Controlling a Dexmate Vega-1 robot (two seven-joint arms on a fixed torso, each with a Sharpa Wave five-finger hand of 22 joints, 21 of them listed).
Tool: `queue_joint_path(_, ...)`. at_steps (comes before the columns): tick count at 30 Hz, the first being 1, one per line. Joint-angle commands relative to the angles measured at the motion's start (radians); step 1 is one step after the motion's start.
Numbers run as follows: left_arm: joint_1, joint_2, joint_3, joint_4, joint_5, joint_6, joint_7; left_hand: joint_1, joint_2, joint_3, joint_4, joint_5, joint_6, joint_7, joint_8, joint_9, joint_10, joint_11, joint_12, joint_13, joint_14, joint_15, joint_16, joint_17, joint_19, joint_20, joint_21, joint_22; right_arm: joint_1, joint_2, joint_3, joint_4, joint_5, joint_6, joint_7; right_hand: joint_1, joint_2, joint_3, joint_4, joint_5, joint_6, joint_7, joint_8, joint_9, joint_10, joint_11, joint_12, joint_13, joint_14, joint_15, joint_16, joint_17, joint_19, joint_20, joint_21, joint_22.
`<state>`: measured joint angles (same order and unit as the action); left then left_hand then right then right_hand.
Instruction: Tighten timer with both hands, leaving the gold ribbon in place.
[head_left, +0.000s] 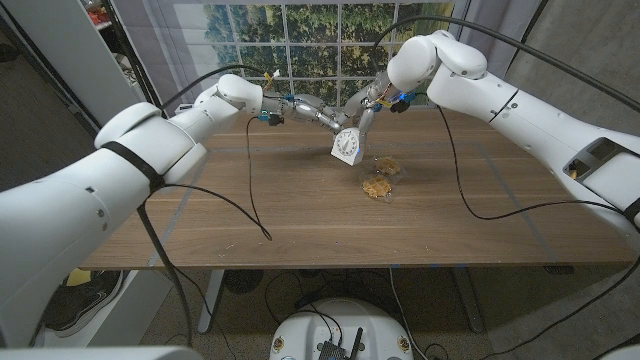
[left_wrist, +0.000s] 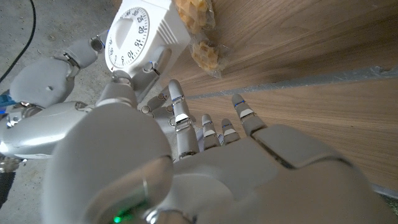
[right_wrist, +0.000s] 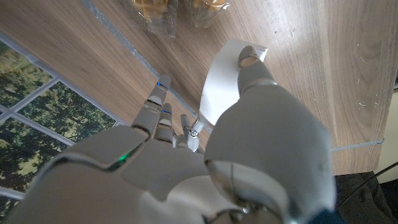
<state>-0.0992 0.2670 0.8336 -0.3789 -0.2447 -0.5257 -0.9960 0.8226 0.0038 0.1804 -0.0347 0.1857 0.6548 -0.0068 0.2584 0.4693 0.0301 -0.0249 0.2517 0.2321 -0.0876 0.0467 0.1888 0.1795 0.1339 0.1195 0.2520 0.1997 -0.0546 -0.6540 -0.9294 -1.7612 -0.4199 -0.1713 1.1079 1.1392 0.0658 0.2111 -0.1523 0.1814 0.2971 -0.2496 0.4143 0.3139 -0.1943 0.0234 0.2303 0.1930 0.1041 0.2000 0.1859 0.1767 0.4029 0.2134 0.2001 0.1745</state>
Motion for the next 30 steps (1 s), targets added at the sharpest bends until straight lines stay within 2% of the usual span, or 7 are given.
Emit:
queue_joint_path(1, 0.002, 0.023, -0.011, -0.011, -0.016, -0.020, -0.063, -0.010, -0.018, -0.015, 0.002, 0.007, 0.031, 0.020, -0.001, -0.011, 0.028, 0.002, 0.007, 0.003, 0.011, -0.001, 0.006, 0.004, 0.000, 0.004, -0.003, 0.003, -0.017, -0.028, 0.014, -0.027, 0.005, -0.057, -0.031, 0.005, 0.015, 0.005, -0.001, 0.003, 0.061, 0.029, 0.010, 0.010, 0.046, -0.039, 0.000, 0.004, 0.006, -0.001, 0.005, 0.002, 0.012, 0.002, 0.009, 0.005)
queue_joint_path(7, 0.069, 0.074, -0.074, -0.111, -0.081, -0.035, -0.097, -0.046, -0.041, -0.047, 0.010, 0.016, 0.110, 0.040, 0.000, -0.045, 0.117, -0.013, 0.039, 0.000, 0.088, -0.017, 0.027, 0.005, 0.029, 0.011, 0.006, 0.004, -0.030, -0.040, 0.021, -0.049, -0.001, -0.113, -0.043, 0.008, 0.015, 0.004, 0.000, 0.002, 0.094, 0.029, 0.022, 0.016, 0.084, -0.038, 0.009, 0.004, 0.019, -0.007, 0.008, 0.002, 0.016, 0.002, 0.009, 0.005)
queue_joint_path(11, 0.192, 0.168, -0.134, -0.336, -0.138, 0.053, -0.026, -0.057, -0.042, -0.058, 0.013, 0.022, 0.161, 0.048, 0.004, -0.062, 0.171, -0.021, 0.056, -0.001, 0.132, -0.029, 0.034, 0.005, 0.046, 0.016, 0.011, 0.005, -0.042, -0.050, 0.035, -0.055, 0.010, -0.162, -0.056, 0.008, 0.015, 0.002, 0.002, 0.002, 0.130, 0.030, 0.035, 0.023, 0.117, -0.040, 0.016, 0.004, 0.031, -0.010, 0.010, 0.002, 0.026, 0.000, 0.011, 0.005)
queue_joint_path(15, 0.284, 0.233, -0.176, -0.496, -0.169, 0.106, 0.061, -0.060, -0.037, -0.062, 0.014, 0.024, 0.193, 0.048, 0.006, -0.072, 0.198, -0.035, 0.064, -0.002, 0.167, -0.045, 0.040, 0.005, 0.056, 0.019, 0.015, 0.006, -0.048, -0.058, 0.038, -0.066, 0.011, -0.199, -0.071, 0.008, 0.014, 0.001, 0.003, 0.002, 0.144, 0.030, 0.039, 0.026, 0.128, -0.043, 0.017, 0.005, 0.044, -0.019, 0.013, 0.002, 0.030, 0.000, 0.011, 0.005)
queue_joint_path(18, 0.344, 0.261, -0.207, -0.582, -0.188, 0.101, 0.124, -0.060, -0.033, -0.062, 0.014, 0.025, 0.200, 0.040, 0.005, -0.075, 0.205, -0.039, 0.065, -0.002, 0.178, -0.052, 0.041, 0.005, 0.060, 0.018, 0.016, 0.006, -0.047, -0.059, 0.037, -0.074, 0.007, -0.233, -0.080, 0.007, 0.013, -0.001, 0.004, 0.002, 0.152, 0.030, 0.040, 0.029, 0.131, -0.027, 0.013, 0.005, 0.050, -0.026, 0.013, 0.003, 0.036, 0.000, 0.011, 0.005)
queue_joint_path(25, 0.490, 0.307, -0.243, -0.772, -0.091, 0.019, 0.388, -0.020, -0.006, -0.046, -0.005, 0.031, 0.154, -0.031, -0.025, -0.086, 0.229, -0.062, 0.072, 0.003, 0.219, -0.083, 0.041, 0.004, 0.085, 0.008, 0.026, 0.009, -0.051, -0.056, 0.039, -0.090, 0.021, -0.307, -0.110, -0.020, 0.011, -0.013, 0.018, -0.002, 0.190, 0.032, 0.050, 0.035, 0.197, -0.022, 0.029, 0.008, 0.093, -0.047, 0.023, 0.005, 0.053, -0.002, 0.014, 0.005)
queue_joint_path(30, 0.539, 0.291, -0.246, -0.785, 0.000, -0.071, 0.538, 0.014, 0.013, -0.032, -0.022, 0.033, 0.117, -0.077, -0.044, -0.092, 0.234, -0.069, 0.072, 0.007, 0.226, -0.090, 0.035, 0.004, 0.097, -0.003, 0.031, 0.010, -0.056, -0.060, 0.036, -0.111, 0.033, -0.349, -0.132, -0.034, 0.011, -0.020, 0.022, -0.003, 0.218, 0.047, 0.054, 0.037, 0.252, -0.018, 0.043, 0.012, 0.130, -0.070, 0.031, 0.007, 0.071, -0.002, 0.016, 0.004)
